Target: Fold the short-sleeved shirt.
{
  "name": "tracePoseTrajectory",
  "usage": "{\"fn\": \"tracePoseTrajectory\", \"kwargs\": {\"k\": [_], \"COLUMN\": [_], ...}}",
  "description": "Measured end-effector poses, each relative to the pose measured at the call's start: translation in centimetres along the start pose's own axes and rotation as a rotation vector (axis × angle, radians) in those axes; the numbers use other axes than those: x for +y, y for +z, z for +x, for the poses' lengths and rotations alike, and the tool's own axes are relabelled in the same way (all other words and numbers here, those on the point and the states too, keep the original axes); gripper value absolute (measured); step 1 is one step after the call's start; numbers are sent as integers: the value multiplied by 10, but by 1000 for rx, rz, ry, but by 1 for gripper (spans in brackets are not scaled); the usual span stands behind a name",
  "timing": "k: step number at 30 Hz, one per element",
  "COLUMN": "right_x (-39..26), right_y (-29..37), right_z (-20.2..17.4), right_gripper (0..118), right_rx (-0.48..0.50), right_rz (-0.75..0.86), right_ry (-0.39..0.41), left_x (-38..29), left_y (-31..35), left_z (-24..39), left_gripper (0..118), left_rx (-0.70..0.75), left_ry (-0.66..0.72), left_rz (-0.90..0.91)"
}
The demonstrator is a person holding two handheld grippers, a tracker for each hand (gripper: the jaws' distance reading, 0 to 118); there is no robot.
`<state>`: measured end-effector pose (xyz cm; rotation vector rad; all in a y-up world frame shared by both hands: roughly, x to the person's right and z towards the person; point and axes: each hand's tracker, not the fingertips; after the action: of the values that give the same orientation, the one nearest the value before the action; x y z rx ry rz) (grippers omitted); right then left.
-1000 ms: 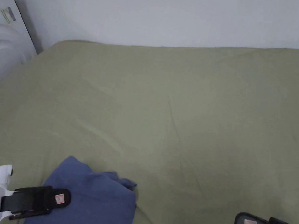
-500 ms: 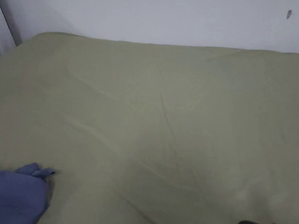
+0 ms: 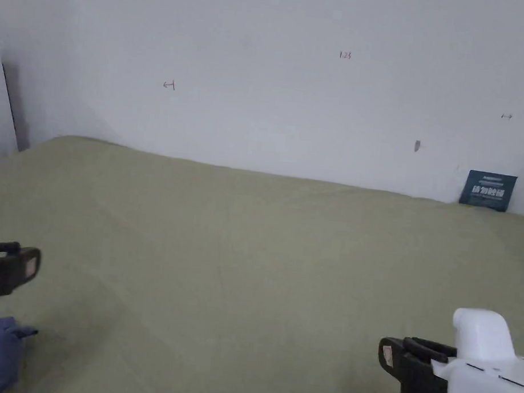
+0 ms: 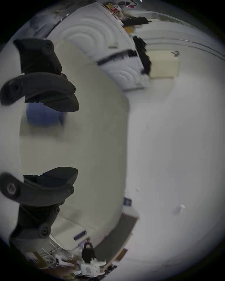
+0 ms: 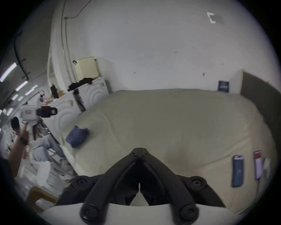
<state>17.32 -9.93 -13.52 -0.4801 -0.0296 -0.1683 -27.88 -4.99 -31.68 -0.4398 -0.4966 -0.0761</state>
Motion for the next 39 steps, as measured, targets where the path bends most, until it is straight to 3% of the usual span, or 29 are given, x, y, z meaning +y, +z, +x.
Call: {"fn": "tracePoseTrajectory", "kwargs": {"k": [2,6,8,11,13,15,16,18,19,26,33,39], "right_x": [2,-3,-10,-25,-34,-43,-47,-56,-60,-63,-60,-52], "right_y": [11,31,40,52,59,65,66,72,72,73,79,84], "right_z": [-3,-19,-25,-31,-34,-36,-36,-41,-43,-46,-51,-46], "right_gripper": [2,4,13,47,58,107,118,118,118,118,118,118], "right_rx": [-96,-278,-355,-398,-410,-435,-433,-463,-474,-406,-396,-354], "right_rz": [34,92,132,166,181,200,204,297,297,326,355,386], "right_ry": [32,117,130,118,88,54,57,83,91,51,80,34], "left_x": [-12,-37,-48,-65,-69,-76,-76,-81,-80,-77,-73,-66], "left_y": [-3,-21,-21,-7,0,4,8,12,14,19,25,27], "left_z": [61,159,194,224,242,248,255,255,255,258,258,256], "left_gripper": [80,80,80,80,80,81,85,111,117,118,118,118], "left_rx": [-16,-11,5,24,21,45,41,41,53,55,55,66], "left_ry": [9,-39,-25,47,43,51,54,62,50,15,13,25], "left_rz": [86,53,92,203,196,188,214,260,252,251,275,298]}}
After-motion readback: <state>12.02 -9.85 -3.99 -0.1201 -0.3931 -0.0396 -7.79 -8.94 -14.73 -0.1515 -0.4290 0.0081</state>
